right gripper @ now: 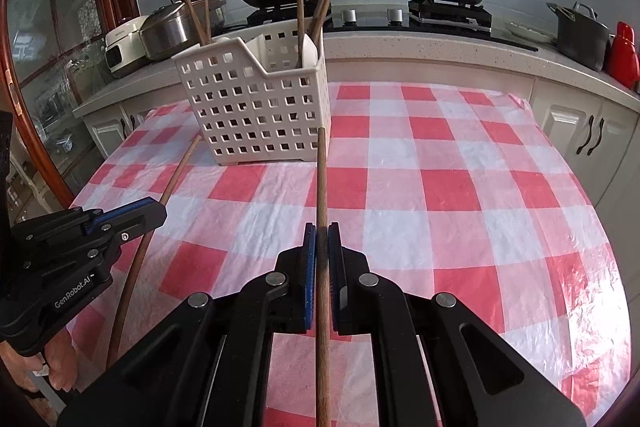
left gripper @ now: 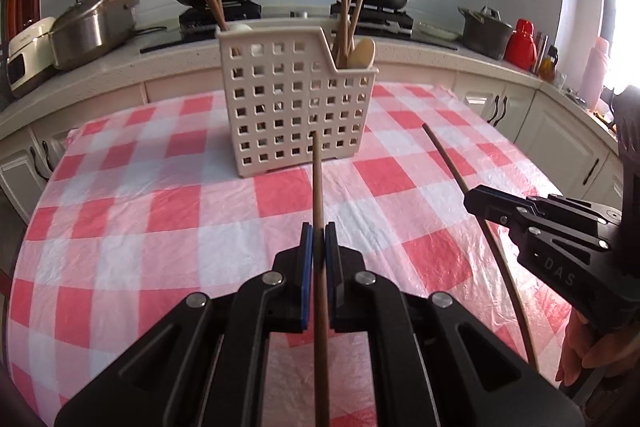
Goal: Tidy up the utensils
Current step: 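Lift both chopsticks upright and carry them over the caddy with both tools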
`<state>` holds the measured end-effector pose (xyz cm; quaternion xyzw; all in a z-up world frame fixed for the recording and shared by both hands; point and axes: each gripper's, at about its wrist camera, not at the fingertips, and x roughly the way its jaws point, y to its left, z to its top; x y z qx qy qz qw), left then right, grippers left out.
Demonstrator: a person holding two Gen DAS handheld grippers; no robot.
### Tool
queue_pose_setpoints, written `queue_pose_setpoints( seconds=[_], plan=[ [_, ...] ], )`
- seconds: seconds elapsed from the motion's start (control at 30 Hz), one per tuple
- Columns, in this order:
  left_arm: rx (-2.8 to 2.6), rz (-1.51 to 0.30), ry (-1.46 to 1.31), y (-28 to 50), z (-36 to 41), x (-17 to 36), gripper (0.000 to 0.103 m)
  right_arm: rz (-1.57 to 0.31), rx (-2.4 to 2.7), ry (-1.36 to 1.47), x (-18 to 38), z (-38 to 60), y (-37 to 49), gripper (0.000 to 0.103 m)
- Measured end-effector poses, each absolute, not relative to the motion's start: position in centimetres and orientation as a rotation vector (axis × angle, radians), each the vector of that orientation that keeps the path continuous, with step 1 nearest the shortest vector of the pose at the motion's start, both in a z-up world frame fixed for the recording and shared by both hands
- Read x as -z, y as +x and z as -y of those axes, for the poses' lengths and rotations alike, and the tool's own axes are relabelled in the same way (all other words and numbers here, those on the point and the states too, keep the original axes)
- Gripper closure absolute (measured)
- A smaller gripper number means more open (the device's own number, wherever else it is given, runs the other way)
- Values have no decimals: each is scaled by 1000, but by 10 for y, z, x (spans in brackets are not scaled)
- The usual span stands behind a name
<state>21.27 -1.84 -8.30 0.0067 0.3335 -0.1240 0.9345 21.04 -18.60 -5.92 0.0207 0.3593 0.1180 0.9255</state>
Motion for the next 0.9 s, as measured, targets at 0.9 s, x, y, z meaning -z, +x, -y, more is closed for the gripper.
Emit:
queue_pose_setpoints(
  seconds=[0.9],
  plan=[
    [203, -460, -35, 147, -25, 17, 97, -543, -318, -14, -13, 145, 162, 97]
  ],
)
